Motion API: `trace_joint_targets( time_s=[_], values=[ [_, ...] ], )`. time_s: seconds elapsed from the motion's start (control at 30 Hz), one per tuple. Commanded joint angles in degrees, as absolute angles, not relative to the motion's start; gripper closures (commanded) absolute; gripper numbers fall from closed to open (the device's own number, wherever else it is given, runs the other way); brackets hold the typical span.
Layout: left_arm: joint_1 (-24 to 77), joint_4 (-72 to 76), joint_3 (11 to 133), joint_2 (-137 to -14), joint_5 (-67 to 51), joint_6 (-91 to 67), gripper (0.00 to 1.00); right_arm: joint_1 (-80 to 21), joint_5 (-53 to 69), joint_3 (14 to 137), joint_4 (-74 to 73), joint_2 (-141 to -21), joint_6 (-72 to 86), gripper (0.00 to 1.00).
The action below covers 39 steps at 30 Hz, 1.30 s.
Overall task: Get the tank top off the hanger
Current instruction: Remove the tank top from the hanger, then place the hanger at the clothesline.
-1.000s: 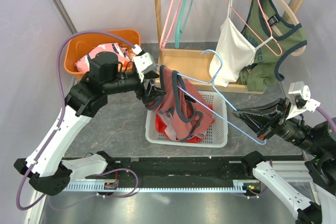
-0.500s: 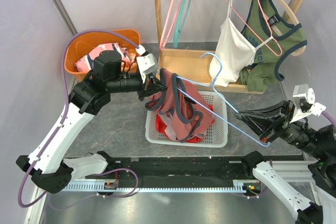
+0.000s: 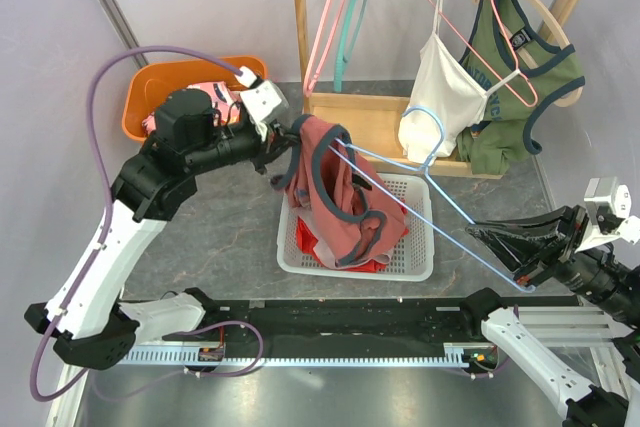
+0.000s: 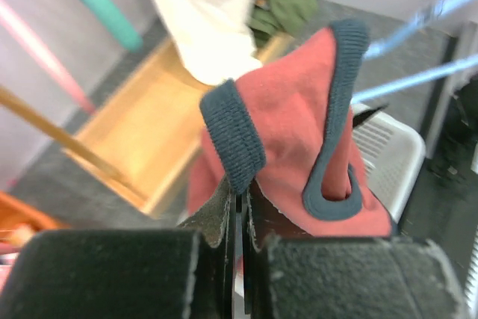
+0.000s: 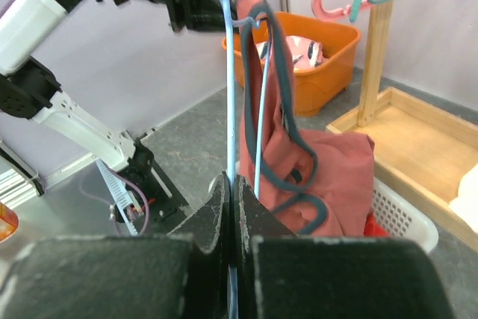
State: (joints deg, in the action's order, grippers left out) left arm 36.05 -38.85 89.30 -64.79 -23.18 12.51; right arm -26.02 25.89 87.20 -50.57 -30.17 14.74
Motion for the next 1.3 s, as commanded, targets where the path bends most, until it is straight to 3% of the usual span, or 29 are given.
trace_joint_targets(
  time_s=[0.0, 0.17, 0.33, 0.43, 0.6, 0.8, 0.97, 1.1, 1.27],
  values=[
    [35.77, -35.68, 97.9, -67.75, -16.0, 15.73, 0.98, -26.1, 22.86, 90.26, -55.28, -29.62, 13.45, 1.0],
    [36.03, -36.83, 110.54, -75.83, -25.65, 13.55, 0.98, -26.02, 16.11, 98.06, -61.5, -30.32, 11.43, 1.0],
    [36.74, -36.74, 121.45, -81.2, -27.15, 12.48, 0.98, -26.28, 6.96, 100.28, -68.19, -30.41, 12.38, 1.0],
    [37.96, -36.83, 118.5, -81.21, -29.43, 13.44, 0.98, -26.28, 1.42, 99.32, -68.56, -28.84, 14.84, 1.0],
    [48.14, -40.51, 111.98, -80.33, -28.49, 18.97, 0.98, -26.28, -12.54, 99.05, -66.45, -28.83, 16.26, 1.0],
    [58.36, -44.21, 116.98, -83.05, -22.85, 25.4, 0.98, -26.28, -15.21, 96.69, -62.76, -31.99, 16.7, 1.0],
    [59.15, -43.6, 107.78, -80.34, -22.68, 24.79, 0.98, -26.19, -15.03, 92.47, -57.05, -33.31, 17.4, 1.0],
    [59.15, -42.36, 89.09, -76.73, -14.44, 22.24, 0.98, -26.28, -13.45, 92.46, -53.88, -37.51, 17.23, 1.0],
    [57.57, -41.4, 84.02, -77.95, -6.52, 21.28, 0.98, -26.28, -11.69, 89.39, -47.91, -39.2, 17.49, 1.0]
  ],
)
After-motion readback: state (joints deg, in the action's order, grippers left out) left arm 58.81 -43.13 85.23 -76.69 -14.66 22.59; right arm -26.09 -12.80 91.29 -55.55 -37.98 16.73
